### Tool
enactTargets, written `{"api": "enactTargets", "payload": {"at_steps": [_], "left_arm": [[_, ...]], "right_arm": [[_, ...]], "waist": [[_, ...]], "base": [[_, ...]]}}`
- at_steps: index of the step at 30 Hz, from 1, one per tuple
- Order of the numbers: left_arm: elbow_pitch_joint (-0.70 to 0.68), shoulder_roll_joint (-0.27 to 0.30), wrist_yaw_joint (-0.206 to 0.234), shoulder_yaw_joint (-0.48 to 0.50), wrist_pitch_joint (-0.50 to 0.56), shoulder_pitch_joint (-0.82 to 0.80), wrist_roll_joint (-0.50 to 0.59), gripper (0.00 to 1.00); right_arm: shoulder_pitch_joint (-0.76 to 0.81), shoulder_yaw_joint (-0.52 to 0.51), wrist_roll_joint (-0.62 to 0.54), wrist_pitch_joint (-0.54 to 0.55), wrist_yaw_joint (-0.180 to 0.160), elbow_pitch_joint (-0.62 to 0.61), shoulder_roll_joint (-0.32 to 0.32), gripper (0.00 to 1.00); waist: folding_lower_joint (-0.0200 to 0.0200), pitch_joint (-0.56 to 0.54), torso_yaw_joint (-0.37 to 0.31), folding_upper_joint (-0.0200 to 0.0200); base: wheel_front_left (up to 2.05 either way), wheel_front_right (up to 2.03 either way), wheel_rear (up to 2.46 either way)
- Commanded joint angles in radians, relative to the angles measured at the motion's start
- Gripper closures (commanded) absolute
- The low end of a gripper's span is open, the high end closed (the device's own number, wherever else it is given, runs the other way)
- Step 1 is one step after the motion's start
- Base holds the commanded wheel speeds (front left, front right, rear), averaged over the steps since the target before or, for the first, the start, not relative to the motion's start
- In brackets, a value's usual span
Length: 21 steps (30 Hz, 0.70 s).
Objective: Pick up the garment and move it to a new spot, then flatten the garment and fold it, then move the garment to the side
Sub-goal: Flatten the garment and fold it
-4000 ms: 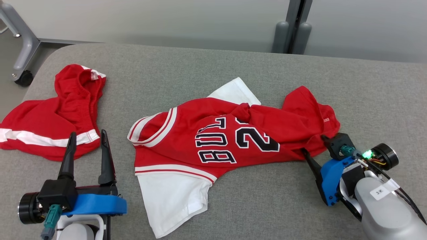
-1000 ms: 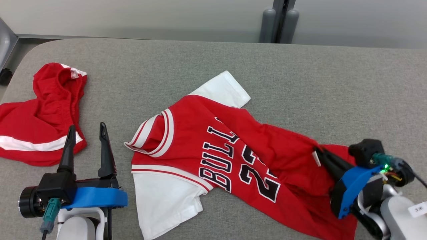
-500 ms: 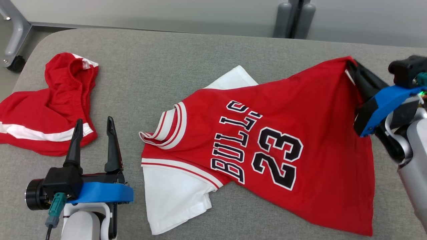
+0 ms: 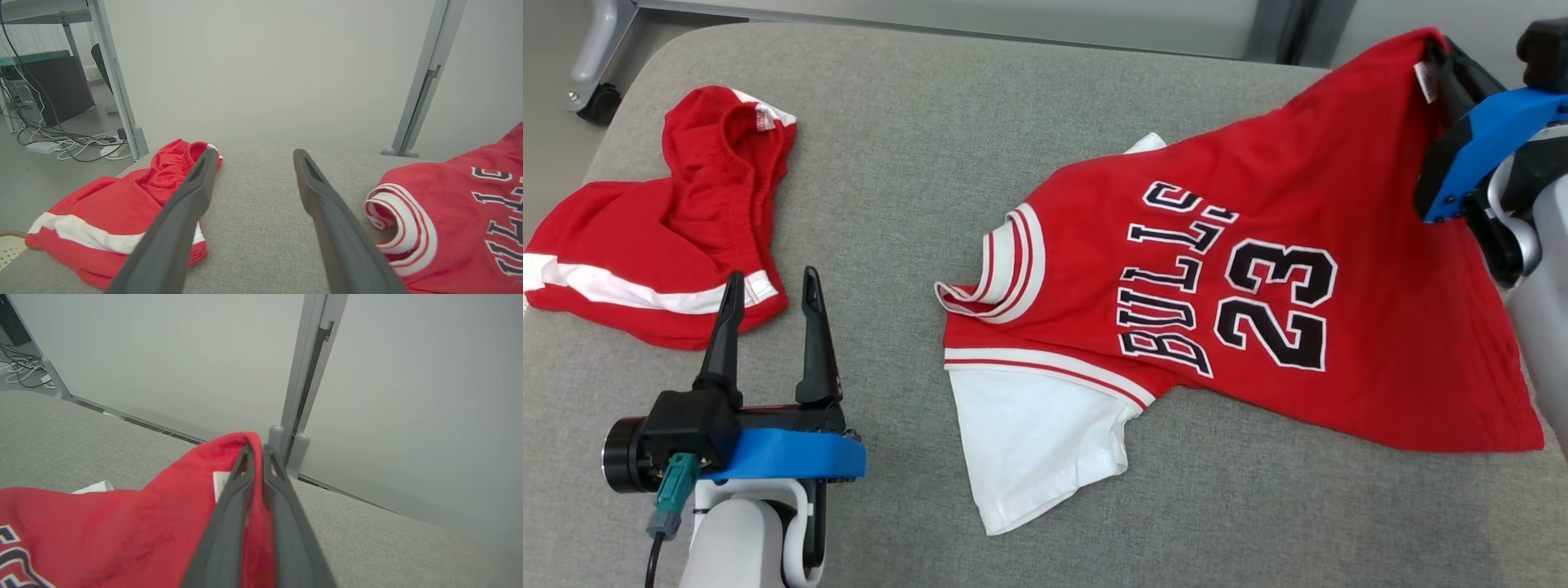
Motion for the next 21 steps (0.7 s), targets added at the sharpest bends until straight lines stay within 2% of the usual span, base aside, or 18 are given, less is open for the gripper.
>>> {"api": "enactTargets", "payload": {"at_steps": [1,5,10,21], "left_arm": [[0.0,-0.001,0.007,-0.006,-0.005,-0.017,-0.005,0.0],[0.001,-0.001,0.009,0.002,-0.005,-0.02,-0.001,0.0],[-0.005,-0.001,0.005,0.03,-0.005,0.0,0.018,0.0],[-0.027,-0.001,-0.008,0.099,-0.005,0.056,0.056,0.0]], "right_arm": [[-0.033,0.004,-0.004,-0.025,0.0,0.031,0.008,0.0],[-0.042,0.029,0.007,-0.088,0.0,0.102,0.018,0.0],[0.008,0.045,0.047,-0.182,0.0,0.129,0.01,0.0],[0.297,0.082,0.143,-0.236,0.0,-0.029,-0.033,0.0]], "waist": [[-0.0001,0.003,0.0,0.0],[-0.0001,-0.002,-0.016,0.0],[-0.0001,-0.023,-0.053,0.0],[-0.0001,-0.067,-0.146,0.0]], "base": [[0.0,0.0,0.0],[0.0,0.0,0.0],[0.0,0.0,0.0],[0.0,0.0,0.0]]}}
